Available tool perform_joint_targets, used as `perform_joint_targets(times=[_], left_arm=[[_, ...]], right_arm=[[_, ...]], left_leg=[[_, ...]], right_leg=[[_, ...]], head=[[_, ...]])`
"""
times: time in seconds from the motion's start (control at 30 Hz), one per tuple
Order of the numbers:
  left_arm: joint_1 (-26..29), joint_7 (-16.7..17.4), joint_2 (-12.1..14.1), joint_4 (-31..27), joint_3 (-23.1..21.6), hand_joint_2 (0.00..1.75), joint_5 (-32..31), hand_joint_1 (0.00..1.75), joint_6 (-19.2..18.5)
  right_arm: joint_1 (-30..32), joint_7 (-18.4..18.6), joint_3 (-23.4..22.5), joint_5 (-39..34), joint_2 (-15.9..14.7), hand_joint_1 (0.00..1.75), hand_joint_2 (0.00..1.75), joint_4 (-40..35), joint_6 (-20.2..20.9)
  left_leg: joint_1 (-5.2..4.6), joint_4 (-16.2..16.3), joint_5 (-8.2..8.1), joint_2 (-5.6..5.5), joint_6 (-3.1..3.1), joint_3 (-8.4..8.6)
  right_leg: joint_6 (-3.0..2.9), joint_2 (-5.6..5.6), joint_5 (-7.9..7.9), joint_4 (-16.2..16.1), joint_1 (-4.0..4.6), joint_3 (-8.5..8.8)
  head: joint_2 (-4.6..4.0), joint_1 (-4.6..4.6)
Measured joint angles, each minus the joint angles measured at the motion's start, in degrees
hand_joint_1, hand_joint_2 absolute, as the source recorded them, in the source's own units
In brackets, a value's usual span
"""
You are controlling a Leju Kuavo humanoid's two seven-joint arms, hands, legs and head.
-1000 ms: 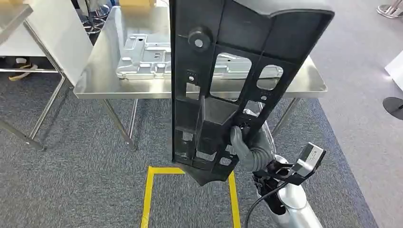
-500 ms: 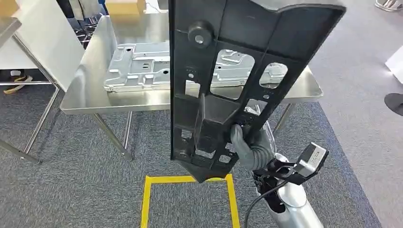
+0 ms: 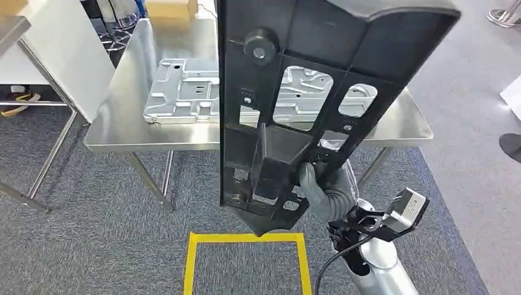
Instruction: Take the parts from the cabinet and place them on the table.
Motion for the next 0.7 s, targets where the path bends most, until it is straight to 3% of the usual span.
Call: perform_joint_targets(times=[0.03,0.07,0.2,0.23,0.27,0.3,0.33,0.4,0.43,0.47,0.5,0.57,0.6,0.63,0.7], left_arm=[[0.0,0.0,0.0,0.0,0.0,1.75,0.0,0.0,0.0],[0.0,0.0,-0.1,0.0,0.0,1.75,0.0,0.0,0.0],[0.0,0.0,-0.2,0.0,0.0,1.75,0.0,0.0,0.0],[-0.1,0.0,-0.2,0.0,0.0,1.75,0.0,0.0,0.0],[-0.2,0.0,-0.2,0.0,0.0,1.75,0.0,0.0,0.0],[-0.3,0.1,0.1,-0.1,0.0,1.75,0.0,0.0,0.0],[-0.2,0.2,0.1,-0.1,0.0,1.75,0.0,0.0,0.0],[-0.2,0.2,0.1,-0.1,0.0,1.75,0.0,0.0,0.0],[-0.2,0.2,0.1,-0.1,0.0,1.75,0.0,0.0,0.0],[-0.1,0.2,0.2,-0.1,0.0,1.75,0.0,0.0,0.0],[0.0,0.2,0.2,-0.1,0.0,1.75,0.0,0.0,0.0],[0.1,0.2,0.3,-0.2,0.0,1.75,0.0,0.0,0.0],[0.2,0.2,0.3,-0.3,0.0,1.75,0.0,0.0,0.0],[0.1,0.2,0.3,-0.3,0.0,1.75,0.0,0.0,0.0],[-0.1,0.2,0.4,-0.3,0.0,1.75,-0.2,0.0,0.0]], right_arm=[[-0.1,-0.1,0.0,0.0,0.1,1.75,1.75,0.0,0.0],[-0.2,-0.1,0.0,0.1,0.2,1.75,1.75,0.0,0.0],[-0.2,-0.2,0.0,0.1,0.2,1.75,1.75,0.0,0.0],[-0.4,-0.3,0.0,0.0,0.4,1.75,1.75,0.0,0.2],[-0.5,-0.4,-0.1,-0.9,0.5,1.75,1.75,0.0,1.1],[-0.6,-0.5,-0.4,-1.7,0.7,1.75,1.75,-0.1,1.6],[-0.7,-0.5,-0.5,-2.0,0.9,1.75,1.75,-0.1,1.9],[-0.6,-0.6,-0.6,-2.2,1.0,1.75,1.75,-0.1,2.1],[-0.4,-0.6,-0.7,-2.2,1.0,1.75,1.75,0.0,2.1],[-0.2,-0.7,-0.8,-2.2,1.0,1.75,1.75,0.0,2.0],[0.0,-0.7,-0.9,-2.0,1.1,1.75,1.75,0.0,1.9],[0.1,-0.5,-1.2,-1.7,1.1,1.75,1.75,-0.1,1.9],[0.1,-0.5,-1.2,-1.6,1.2,1.75,1.75,0.0,1.9],[0.1,-0.5,-1.3,-1.6,1.2,1.75,1.75,-0.1,1.9],[0.2,-0.4,-1.4,-1.4,1.3,1.75,1.75,-0.1,1.9]], left_leg=[[-0.04,0.0,-0.39,-0.02,-0.15,0.56],[0.01,-0.1,-0.69,-0.02,-0.31,0.44],[-0.14,0.0,-0.81,-0.03,-0.49,0.53],[-0.2,0.0,-1.07,-0.06,-0.95,0.47],[-0.03,-0.5,-1.4,0.3,-1.58,0.9],[-0.05,1.3,-2.53,0.37,-2.26,0.92],[0.06,5.2,-4.36,0.31,-2.4,-1.02],[0.22,14.9,-7.97,0.32,-2.84,-6.74],[0.24,17.9,-8.18,0.32,-3.0,-8.86],[0.27,17.9,-6.83,0.33,-3.09,-9.73],[0.31,15.1,-4.06,0.34,-3.06,-9.16],[0.35,5.0,2.79,0.34,-2.8,-5.51],[0.3,1.5,3.87,0.25,-2.47,-4.24],[-0.09,0.4,2.77,0.14,-2.19,-3.35],[-0.26,0.5,2.44,0.1,-1.36,-3.51]], right_leg=[[-0.43,-0.01,2.91,-5.2,0.1,2.09],[-0.95,-0.06,3.24,-7.8,0.37,3.17],[-1.09,-0.1,2.82,-7.9,0.5,3.34],[-1.15,-0.13,2.66,-8.5,0.75,3.26],[-1.75,0.22,2.25,-8.5,0.94,3.25],[-2.34,0.54,2.28,-9.9,0.12,4.84],[-2.66,0.53,2.05,-9.9,0.12,5.18],[-2.86,0.74,1.41,-9.9,0.2,5.77],[-2.84,1.0,1.09,-9.8,0.2,6.08],[-2.75,1.15,0.7,-9.8,0.19,6.59],[-2.73,1.26,0.25,-9.8,0.18,7.17],[-2.4,1.57,-0.82,-9.7,0.15,8.66],[-2.09,1.62,-1.39,-9.7,0.15,8.99],[-1.6,1.82,-1.8,-9.4,0.49,9.01],[-0.91,1.82,-1.63,-9.5,0.3,9.3]], head=[[0.0,0.04],[0.0,0.06],[0.0,-0.05],[0.02,-0.09],[0.0,-0.09],[0.0,-0.26],[0.0,-0.48],[0.0,-0.44],[0.0,-0.55],[0.0,-0.48],[0.0,-0.5],[0.0,-0.48],[0.0,-0.53],[0.0,-0.48],[0.0,-0.48]])
